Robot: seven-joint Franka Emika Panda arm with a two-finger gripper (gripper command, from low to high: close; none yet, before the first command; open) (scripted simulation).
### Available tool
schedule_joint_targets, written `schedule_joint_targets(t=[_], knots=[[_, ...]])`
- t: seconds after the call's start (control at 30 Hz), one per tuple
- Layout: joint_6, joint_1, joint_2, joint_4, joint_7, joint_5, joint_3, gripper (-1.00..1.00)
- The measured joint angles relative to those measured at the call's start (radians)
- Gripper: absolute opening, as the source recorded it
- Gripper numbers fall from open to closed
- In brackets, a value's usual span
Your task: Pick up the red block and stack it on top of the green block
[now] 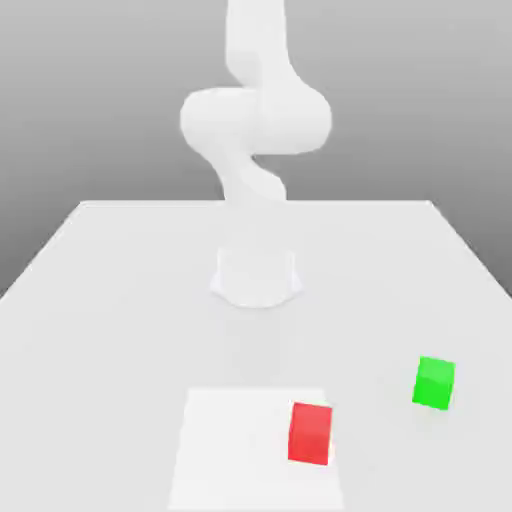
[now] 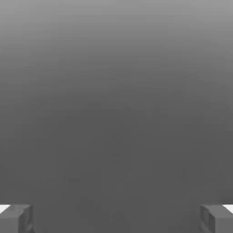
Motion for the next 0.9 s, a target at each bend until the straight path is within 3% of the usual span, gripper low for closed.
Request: schedule_joint_targets(t=[0.6, 0.73, 0.9], knots=[[0.34, -0.006, 0.659, -0.28, 0.287, -0.033, 0.129, 0.0], [0.424, 0.012, 0.804, -0.325, 0.342, -0.045, 0.128, 0.0], [0.572, 0.055, 0.985, -0.305, 0.398, -0.113, 0.071, 0.0]])
